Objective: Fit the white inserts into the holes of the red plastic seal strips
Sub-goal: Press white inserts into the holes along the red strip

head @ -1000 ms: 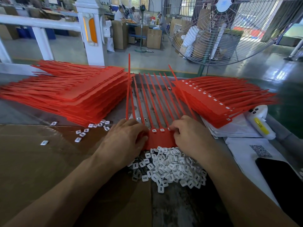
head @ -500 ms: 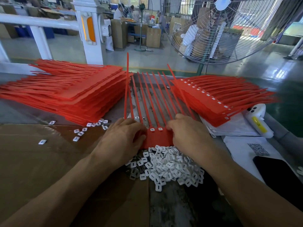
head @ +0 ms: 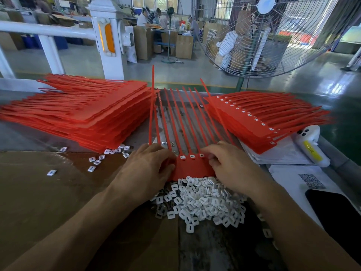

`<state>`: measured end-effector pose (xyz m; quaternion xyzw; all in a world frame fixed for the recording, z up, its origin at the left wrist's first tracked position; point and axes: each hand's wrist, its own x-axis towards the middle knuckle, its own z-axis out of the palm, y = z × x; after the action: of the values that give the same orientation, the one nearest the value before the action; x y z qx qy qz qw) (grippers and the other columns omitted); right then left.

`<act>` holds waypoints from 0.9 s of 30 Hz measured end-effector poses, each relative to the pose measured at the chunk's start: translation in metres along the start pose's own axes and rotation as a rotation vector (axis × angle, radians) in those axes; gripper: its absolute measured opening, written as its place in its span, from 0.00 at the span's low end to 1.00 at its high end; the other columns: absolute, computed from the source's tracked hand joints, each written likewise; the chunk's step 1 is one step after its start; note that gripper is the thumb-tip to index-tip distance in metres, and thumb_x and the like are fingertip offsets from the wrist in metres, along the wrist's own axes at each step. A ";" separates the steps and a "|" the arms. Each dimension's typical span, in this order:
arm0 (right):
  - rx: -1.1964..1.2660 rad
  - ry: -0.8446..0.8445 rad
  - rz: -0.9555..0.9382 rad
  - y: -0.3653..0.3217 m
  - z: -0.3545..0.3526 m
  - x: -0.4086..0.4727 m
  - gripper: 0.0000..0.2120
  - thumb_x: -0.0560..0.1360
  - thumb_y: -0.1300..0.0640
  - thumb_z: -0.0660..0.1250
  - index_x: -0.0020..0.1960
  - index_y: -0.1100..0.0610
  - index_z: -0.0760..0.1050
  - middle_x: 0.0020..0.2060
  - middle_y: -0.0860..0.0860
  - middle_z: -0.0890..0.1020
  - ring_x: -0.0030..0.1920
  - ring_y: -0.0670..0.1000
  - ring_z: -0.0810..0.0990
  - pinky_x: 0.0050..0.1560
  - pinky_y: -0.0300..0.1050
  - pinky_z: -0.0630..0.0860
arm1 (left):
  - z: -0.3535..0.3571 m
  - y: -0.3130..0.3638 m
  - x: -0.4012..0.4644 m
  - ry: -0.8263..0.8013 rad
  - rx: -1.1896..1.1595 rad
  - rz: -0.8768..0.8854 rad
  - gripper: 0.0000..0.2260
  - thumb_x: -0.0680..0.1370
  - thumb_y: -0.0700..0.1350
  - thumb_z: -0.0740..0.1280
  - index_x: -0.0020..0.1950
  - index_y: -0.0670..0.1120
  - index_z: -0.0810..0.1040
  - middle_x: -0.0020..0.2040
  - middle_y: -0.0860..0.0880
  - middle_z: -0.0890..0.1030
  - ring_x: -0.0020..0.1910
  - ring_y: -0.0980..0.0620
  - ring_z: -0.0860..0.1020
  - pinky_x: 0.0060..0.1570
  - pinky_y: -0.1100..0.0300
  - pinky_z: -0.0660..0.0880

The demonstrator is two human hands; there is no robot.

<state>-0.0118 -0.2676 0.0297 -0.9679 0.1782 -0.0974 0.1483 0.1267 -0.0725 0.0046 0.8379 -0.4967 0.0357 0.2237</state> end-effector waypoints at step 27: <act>0.339 -0.180 -0.189 -0.011 -0.007 -0.013 0.08 0.76 0.52 0.76 0.54 0.47 0.85 0.48 0.40 0.80 0.50 0.39 0.80 0.53 0.35 0.75 | -0.002 0.001 -0.002 0.024 -0.012 0.008 0.15 0.81 0.55 0.63 0.67 0.58 0.77 0.63 0.59 0.76 0.63 0.57 0.69 0.66 0.56 0.68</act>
<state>-0.0218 -0.2545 0.0380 -0.9464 0.0537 -0.0527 0.3142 0.1249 -0.0707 0.0066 0.8340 -0.4976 0.0440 0.2344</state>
